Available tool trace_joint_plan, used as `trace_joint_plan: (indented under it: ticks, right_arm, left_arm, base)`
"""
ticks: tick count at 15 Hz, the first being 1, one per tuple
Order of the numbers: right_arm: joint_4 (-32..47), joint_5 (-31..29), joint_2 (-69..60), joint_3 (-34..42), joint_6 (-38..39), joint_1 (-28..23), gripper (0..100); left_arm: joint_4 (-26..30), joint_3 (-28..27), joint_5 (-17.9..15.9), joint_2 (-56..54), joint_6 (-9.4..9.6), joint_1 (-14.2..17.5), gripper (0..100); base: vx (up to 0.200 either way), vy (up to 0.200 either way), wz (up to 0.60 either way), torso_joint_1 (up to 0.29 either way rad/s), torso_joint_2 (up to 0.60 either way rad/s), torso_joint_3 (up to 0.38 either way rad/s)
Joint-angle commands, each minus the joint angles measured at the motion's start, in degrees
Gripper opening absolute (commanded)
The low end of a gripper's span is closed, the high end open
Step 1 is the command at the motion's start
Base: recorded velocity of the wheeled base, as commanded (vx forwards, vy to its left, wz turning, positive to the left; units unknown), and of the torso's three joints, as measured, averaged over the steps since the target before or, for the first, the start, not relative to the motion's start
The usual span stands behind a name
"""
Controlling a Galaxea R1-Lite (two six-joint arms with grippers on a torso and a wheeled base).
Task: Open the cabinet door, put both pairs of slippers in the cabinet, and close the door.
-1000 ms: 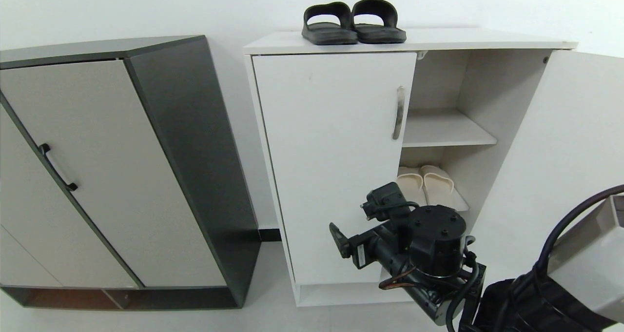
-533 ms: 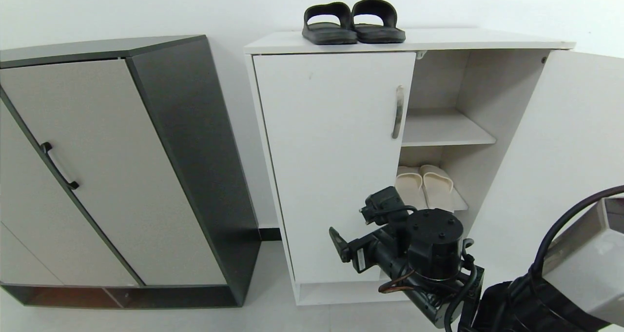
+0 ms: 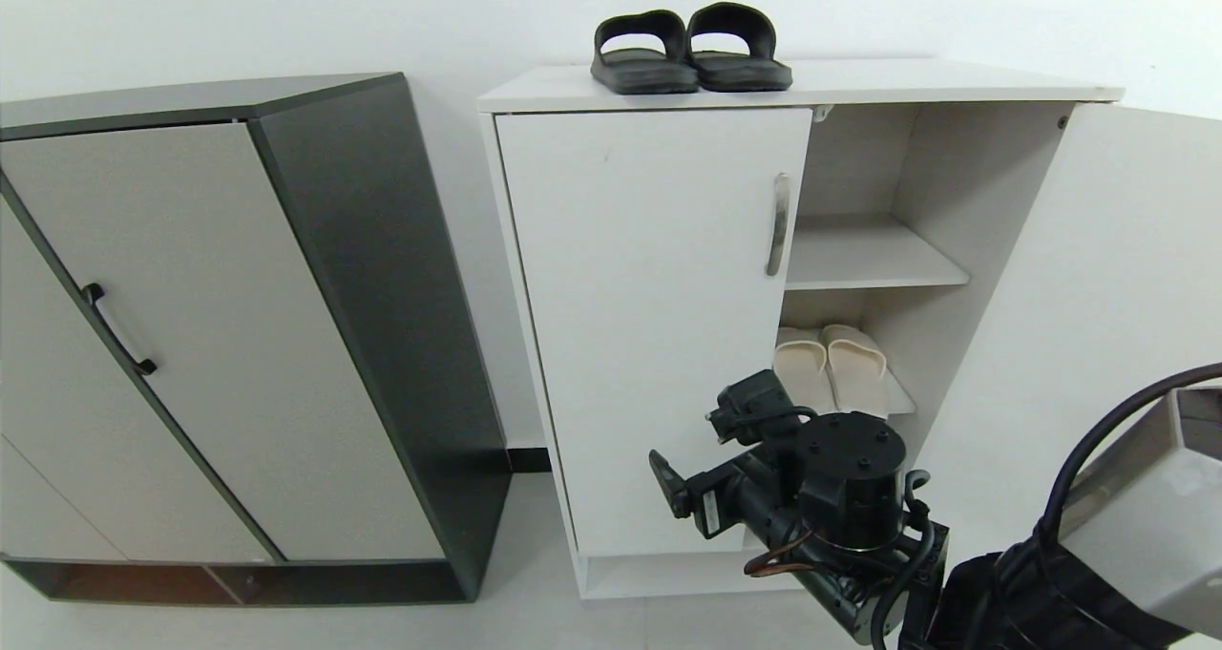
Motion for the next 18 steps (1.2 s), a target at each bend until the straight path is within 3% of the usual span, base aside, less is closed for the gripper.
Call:
trace_joint_plan:
  ticks: [1,7,18]
  right_arm:
    - [0.0,0.0,0.2,0.2,0.0,0.0,100]
    - [-0.2,0.0,0.2,0.2,-0.1,0.0,100]
    - [-0.2,0.0,0.2,0.6,-0.7,0.1,100]
  left_arm:
    - [0.0,0.0,0.0,0.0,0.06,0.0,0]
    - [0.0,0.0,0.0,0.0,0.06,0.1,0]
    - [0.0,0.0,0.0,0.0,0.06,0.0,0]
  base:
    - [0.000,0.000,0.00,0.002,-0.27,-0.290]
    - [0.000,0.000,0.00,0.053,-0.40,-0.353]
    - [0.000,0.000,0.00,0.154,-0.47,-0.325]
